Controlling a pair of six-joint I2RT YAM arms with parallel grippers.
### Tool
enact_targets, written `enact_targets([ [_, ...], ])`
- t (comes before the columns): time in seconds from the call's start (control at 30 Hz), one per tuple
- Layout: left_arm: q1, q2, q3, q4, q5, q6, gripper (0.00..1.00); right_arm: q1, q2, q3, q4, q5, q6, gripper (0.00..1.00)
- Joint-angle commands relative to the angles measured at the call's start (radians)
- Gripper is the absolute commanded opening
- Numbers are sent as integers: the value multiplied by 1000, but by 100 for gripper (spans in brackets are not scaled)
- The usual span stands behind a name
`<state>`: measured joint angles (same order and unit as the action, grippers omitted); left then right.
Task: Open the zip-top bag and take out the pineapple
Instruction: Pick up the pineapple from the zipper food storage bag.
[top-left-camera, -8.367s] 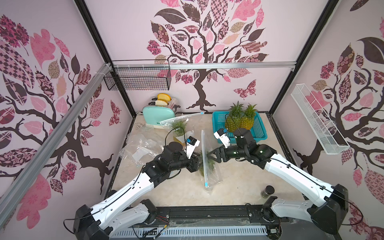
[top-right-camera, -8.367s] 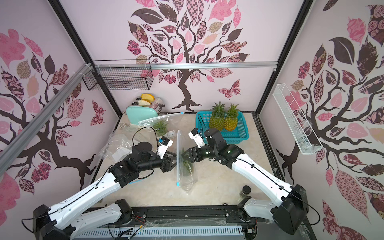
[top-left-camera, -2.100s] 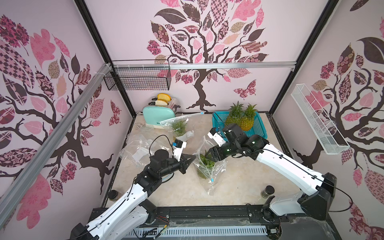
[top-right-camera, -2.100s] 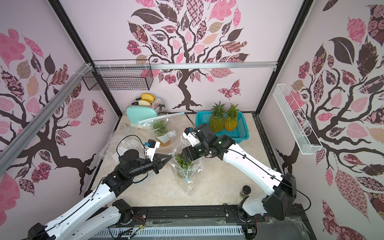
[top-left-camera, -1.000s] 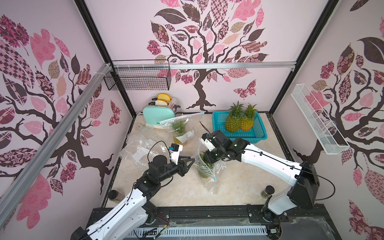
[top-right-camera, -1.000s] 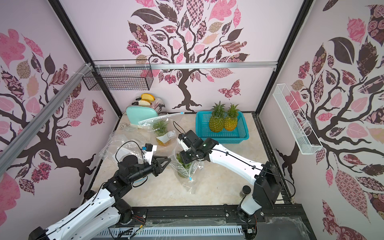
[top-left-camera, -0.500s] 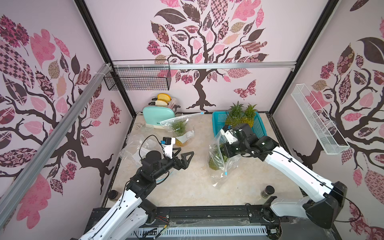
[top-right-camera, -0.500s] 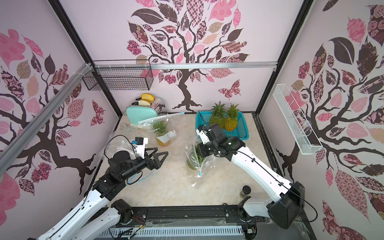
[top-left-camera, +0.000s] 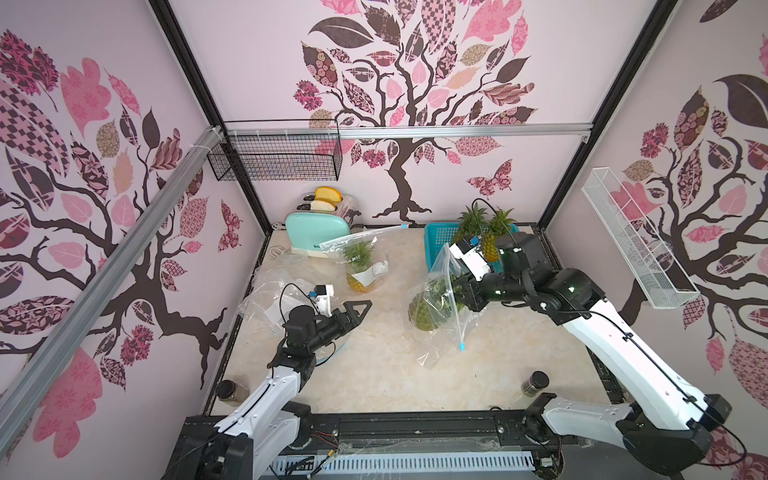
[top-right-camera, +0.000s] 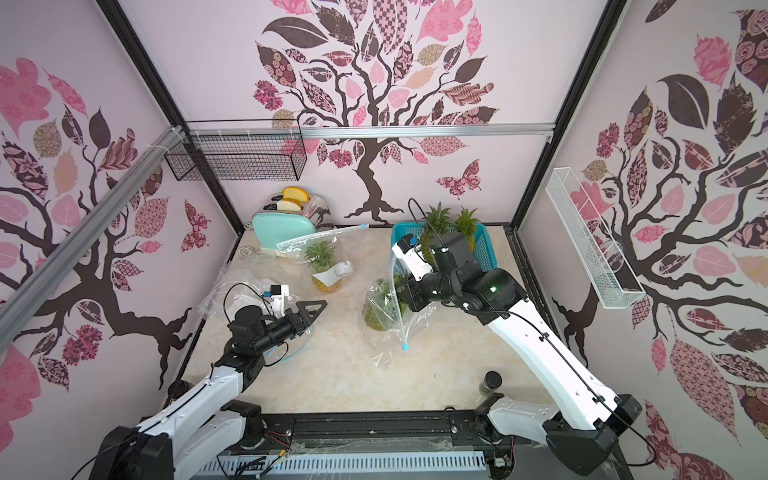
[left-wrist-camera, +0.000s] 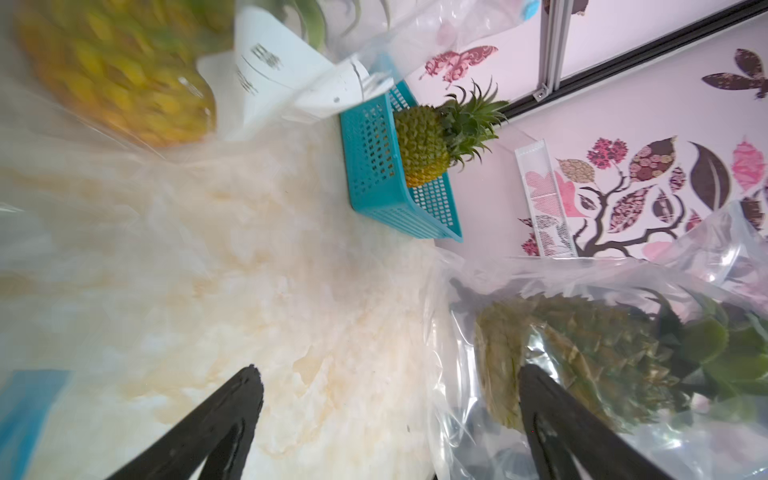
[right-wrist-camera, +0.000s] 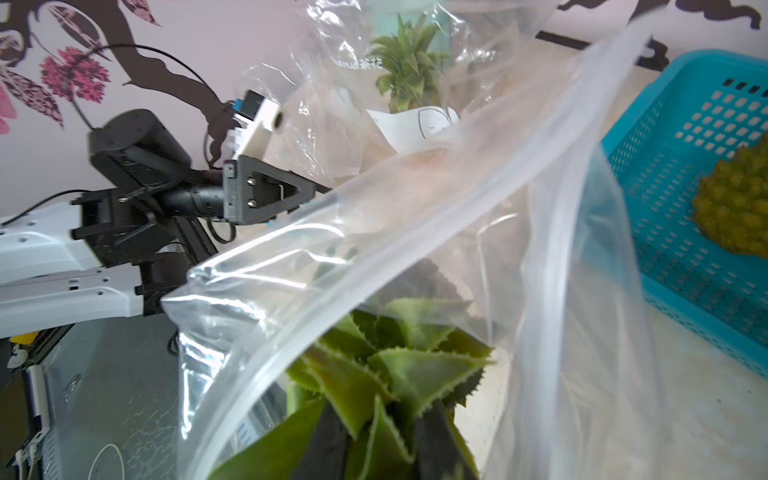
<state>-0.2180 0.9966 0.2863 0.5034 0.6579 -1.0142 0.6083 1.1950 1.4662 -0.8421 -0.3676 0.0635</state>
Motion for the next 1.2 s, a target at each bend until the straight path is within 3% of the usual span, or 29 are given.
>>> enact_targets([
  [0.0,-9,45,14,336,107,-150,98,2,1,56,57,-89,-10,0],
  [0.13,-48,115,33,483,103,-211,98,2,27,89,87,-131,2,0],
  [0.27,-133,183,85,497,71,-187,98,4,53,130,103,-171,6,0],
  [0.43,-148,299,107,668,73,-280,98,11,66,177,115,-180,6,0],
  [0.77,-153,254,102,509,65,-181,98,23,84,251,119,-184,-11,0],
  [0.9,-152,268,111,519,58,-191,98,32,97,275,107,-181,-20,0],
  [1.03,-153,328,120,645,62,-262,98,42,104,291,110,-171,-24,0],
  [1.1,-155,360,134,698,69,-298,93,47,108,295,113,-168,-24,0],
  [1.17,-162,377,154,715,77,-310,81,50,111,293,123,-162,-25,0],
])
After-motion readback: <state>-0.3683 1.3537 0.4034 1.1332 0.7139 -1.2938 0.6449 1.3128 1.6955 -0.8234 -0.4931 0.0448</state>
